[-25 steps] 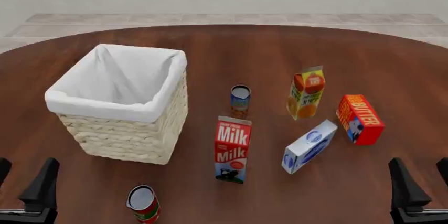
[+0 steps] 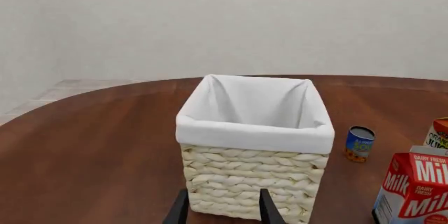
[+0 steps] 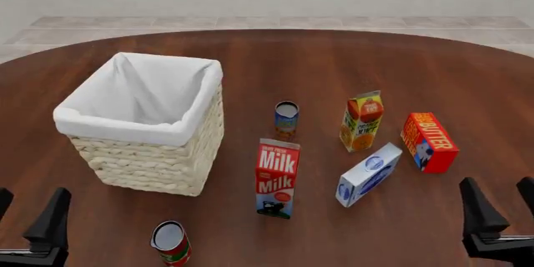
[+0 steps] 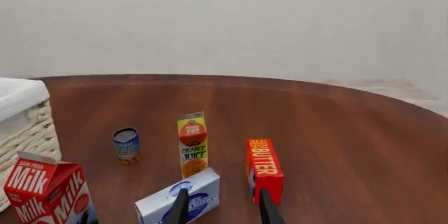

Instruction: Pick up the alphabet soup and the tomato sauce, and put them in the basket.

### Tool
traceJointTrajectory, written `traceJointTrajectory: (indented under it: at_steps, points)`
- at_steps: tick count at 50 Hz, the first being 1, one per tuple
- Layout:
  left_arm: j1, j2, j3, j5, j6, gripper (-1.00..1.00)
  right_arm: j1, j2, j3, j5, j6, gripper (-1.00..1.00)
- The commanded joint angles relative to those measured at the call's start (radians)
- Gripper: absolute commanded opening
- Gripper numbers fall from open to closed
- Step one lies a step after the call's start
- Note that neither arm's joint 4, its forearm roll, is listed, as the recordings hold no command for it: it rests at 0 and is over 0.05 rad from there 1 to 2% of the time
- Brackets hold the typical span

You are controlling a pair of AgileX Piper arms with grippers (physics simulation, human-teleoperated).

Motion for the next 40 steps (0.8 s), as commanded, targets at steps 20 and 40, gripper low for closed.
traceJointTrajectory:
  at_steps: [20,40]
  points:
    - [0.0,0.0,0.0,0.0,0.0,1.0,0.1,0.172,-0.269,0.059,-0.082,1.0]
    - [0.0,0.0,0.0,0.0,0.0,1.0,0.241,0.245,-0.412,0.134,-0.112,1.0]
